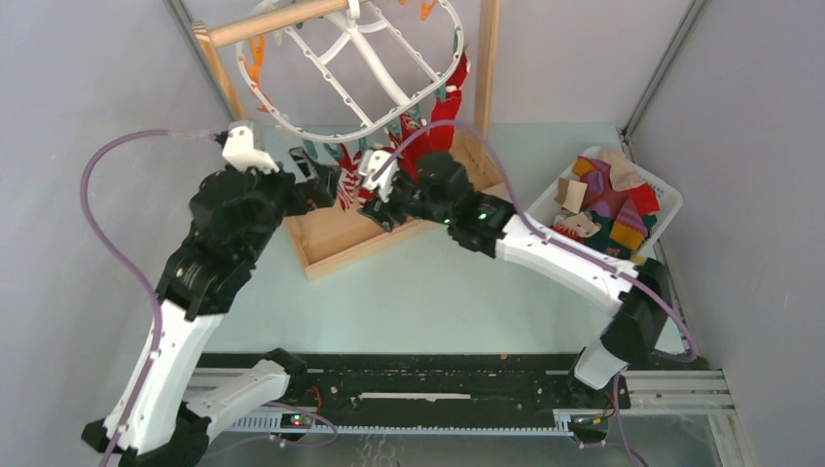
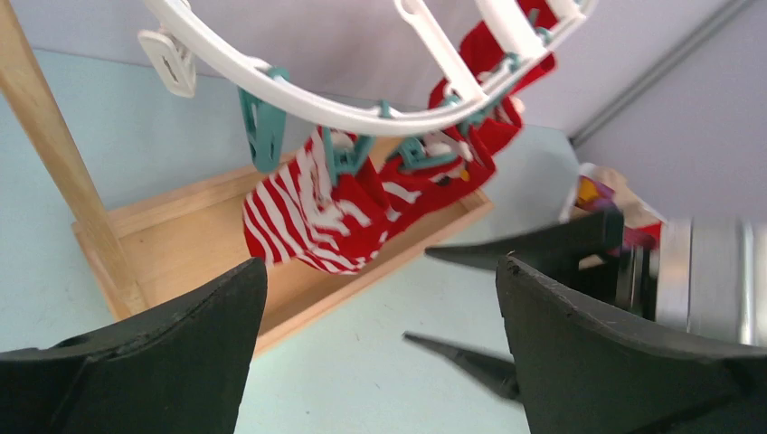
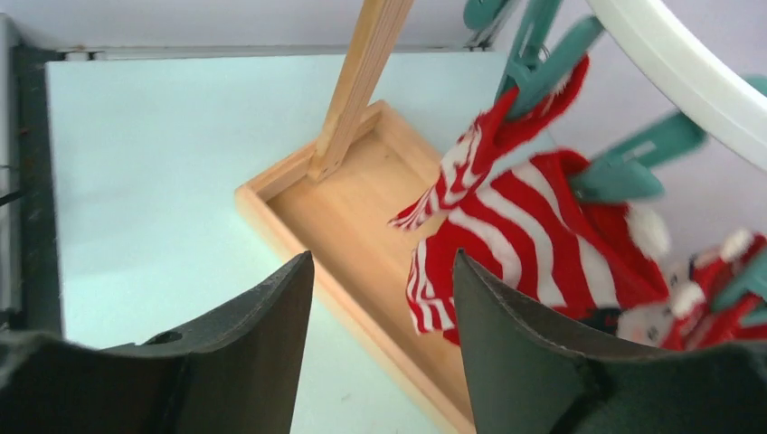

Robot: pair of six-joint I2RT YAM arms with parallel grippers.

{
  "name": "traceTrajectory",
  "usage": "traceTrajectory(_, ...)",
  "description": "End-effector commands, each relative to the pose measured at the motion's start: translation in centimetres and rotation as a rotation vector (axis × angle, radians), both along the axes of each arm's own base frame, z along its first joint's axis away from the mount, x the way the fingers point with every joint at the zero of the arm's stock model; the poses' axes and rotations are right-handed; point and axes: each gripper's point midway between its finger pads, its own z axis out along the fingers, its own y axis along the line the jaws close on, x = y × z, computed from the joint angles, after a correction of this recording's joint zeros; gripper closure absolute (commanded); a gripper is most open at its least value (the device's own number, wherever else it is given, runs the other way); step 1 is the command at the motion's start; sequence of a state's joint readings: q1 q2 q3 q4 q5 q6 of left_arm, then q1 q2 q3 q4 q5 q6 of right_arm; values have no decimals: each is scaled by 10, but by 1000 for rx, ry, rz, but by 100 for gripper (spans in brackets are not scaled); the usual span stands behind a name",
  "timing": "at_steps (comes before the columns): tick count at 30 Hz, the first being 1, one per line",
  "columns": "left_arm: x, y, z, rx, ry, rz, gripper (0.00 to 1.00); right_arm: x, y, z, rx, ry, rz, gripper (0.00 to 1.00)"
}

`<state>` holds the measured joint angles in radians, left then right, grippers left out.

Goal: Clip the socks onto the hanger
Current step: Clamp the sock onto the hanger.

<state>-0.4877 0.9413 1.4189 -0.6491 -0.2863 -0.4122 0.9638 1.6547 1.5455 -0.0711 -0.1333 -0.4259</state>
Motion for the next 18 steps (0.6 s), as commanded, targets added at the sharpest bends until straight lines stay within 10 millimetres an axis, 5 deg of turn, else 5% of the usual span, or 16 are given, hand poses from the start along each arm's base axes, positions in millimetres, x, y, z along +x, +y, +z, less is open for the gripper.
traceTrajectory(1, -34, -18, -7, -12, -21, -188, 0, -36, -45, 22, -8, 81, 195, 31)
traceTrajectory(5, -61, -28, -20, -3, -48, -323, 0, -53, -93, 11, -50, 149, 301, 17)
traceTrajectory(9, -79, -23, -31, 36, -108, -366, 0, -48, -153, 6, -15, 285, 242, 2)
traceTrajectory(15, -68, 1, -71, 174, -72, -264, 0, 37, -277, 10, 196, 515, -251, 0)
traceTrajectory(18, -65, 15, -70, 151, -89, -192, 0, 79, -350, 22, 340, 508, -560, 0)
